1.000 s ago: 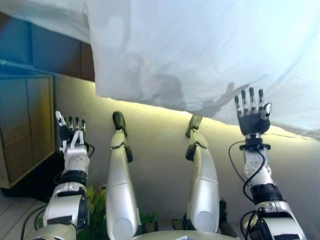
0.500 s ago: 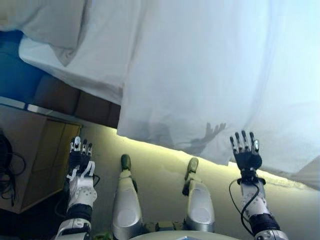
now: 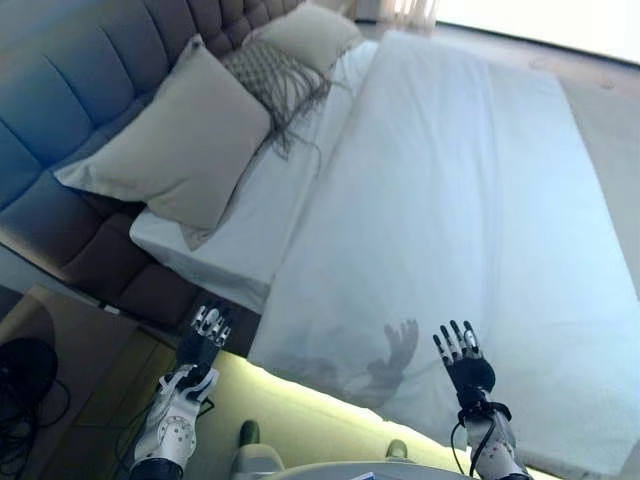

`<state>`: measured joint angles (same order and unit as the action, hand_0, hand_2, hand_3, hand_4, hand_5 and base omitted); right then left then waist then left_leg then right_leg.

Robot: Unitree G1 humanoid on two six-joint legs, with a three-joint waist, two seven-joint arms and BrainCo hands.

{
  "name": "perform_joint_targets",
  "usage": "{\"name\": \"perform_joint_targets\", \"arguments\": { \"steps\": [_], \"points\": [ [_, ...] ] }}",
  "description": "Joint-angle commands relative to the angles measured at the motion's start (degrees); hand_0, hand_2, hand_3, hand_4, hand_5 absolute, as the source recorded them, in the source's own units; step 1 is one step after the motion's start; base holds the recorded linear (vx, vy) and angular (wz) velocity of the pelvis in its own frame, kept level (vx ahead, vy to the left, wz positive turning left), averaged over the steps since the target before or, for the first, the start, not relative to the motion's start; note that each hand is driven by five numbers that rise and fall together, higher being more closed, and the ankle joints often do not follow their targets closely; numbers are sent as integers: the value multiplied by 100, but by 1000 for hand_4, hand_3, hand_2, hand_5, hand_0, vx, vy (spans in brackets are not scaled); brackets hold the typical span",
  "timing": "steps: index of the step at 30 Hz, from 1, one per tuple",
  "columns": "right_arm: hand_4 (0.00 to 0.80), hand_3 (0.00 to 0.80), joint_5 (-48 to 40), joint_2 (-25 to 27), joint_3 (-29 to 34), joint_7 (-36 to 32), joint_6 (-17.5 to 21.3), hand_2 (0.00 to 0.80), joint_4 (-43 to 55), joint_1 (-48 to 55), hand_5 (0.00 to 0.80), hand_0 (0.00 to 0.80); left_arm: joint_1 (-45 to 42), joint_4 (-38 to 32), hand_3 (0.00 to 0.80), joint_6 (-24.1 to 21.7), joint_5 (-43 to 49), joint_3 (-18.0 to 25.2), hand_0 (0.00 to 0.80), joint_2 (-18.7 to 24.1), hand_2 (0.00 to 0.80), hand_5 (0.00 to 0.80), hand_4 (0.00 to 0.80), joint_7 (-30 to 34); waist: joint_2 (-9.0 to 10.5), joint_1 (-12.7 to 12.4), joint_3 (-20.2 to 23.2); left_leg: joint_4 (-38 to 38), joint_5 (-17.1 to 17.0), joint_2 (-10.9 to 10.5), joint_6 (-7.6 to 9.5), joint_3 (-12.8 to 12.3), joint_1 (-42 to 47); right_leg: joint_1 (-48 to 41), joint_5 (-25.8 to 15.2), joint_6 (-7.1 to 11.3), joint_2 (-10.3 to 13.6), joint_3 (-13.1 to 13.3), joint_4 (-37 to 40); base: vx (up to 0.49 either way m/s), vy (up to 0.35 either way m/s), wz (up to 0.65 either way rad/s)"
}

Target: Make the bed neatly

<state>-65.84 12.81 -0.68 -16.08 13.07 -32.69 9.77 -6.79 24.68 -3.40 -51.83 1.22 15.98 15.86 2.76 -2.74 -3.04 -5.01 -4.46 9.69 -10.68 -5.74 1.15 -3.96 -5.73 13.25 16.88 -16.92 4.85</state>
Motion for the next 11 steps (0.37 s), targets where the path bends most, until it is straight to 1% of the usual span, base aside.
{"name": "perform_joint_targets", "arguments": {
  "steps": [1, 4, 8, 11],
  "points": [
    [0, 0, 46, -34, 203, 77, 188, 0, 484, 6, 0, 0, 232, -242, 0, 21, 62, -43, 0, 200, 0, 0, 0, 103, -12, -140, 53, 417, 161, 54, 365, -75, -23, 336, -329, 28, 258, 201, -463, 73, -15, 1],
    [0, 0, -26, -84, 175, 125, 240, 0, 572, 121, 0, 0, 200, -328, 0, 92, 132, -141, 0, 212, 0, 0, 0, 102, -22, -94, 119, 434, 187, 51, 389, -62, 72, 275, -301, 17, 227, 260, -477, 82, -8, 0],
    [0, 0, 190, -64, 183, 201, 219, 0, 700, 200, 0, 0, 156, -426, 0, 250, 106, -124, 0, 245, 0, 0, 0, 100, -31, -53, 180, 444, 225, 44, 386, -55, 136, 248, -281, 23, 230, 299, -495, 20, 5, 0],
    [0, 0, 165, -27, 210, 120, 208, 0, 737, 261, 0, 0, 87, -466, 0, 326, 51, -70, 0, 279, 0, 0, 0, 67, -29, -25, 215, 440, 239, 45, 387, -77, 171, 243, -295, 24, 234, 323, -479, 0, 0, 0]
  ]
}}
